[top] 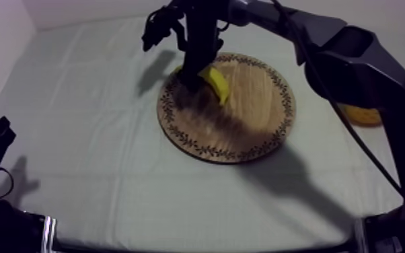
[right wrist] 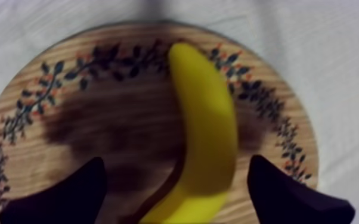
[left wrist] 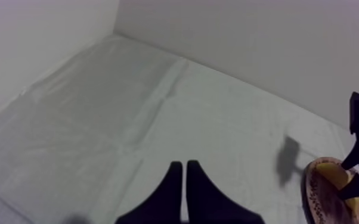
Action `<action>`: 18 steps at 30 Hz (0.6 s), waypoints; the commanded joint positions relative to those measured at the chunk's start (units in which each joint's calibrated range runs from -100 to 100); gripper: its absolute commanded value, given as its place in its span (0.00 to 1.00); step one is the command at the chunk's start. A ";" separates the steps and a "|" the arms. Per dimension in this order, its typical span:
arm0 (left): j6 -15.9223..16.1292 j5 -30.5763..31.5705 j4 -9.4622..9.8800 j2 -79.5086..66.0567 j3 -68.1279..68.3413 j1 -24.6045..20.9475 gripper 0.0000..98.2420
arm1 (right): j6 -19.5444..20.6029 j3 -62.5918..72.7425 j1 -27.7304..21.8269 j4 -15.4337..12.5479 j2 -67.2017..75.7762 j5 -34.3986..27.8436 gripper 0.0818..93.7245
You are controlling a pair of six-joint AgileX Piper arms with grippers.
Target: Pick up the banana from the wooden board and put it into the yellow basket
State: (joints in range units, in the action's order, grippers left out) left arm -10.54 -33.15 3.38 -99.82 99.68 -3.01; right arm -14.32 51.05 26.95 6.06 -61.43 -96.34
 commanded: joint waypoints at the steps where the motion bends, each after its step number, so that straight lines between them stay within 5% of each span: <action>1: 0.00 0.01 0.01 0.00 -0.01 0.01 0.00 | -0.08 4.00 -0.23 0.21 -1.65 -0.20 0.81; 11: 0.01 0.01 0.01 0.00 -0.01 0.01 0.00 | -0.28 7.54 -1.51 0.60 -5.57 -0.60 0.75; 18: 0.01 0.01 0.01 0.00 -0.01 0.01 0.00 | -0.25 5.37 -1.50 -0.17 -5.40 -0.86 0.52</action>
State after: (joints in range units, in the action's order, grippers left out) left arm -10.54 -33.15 3.38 -99.82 99.68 -3.01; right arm -14.59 56.88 25.38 6.18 -66.94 -97.10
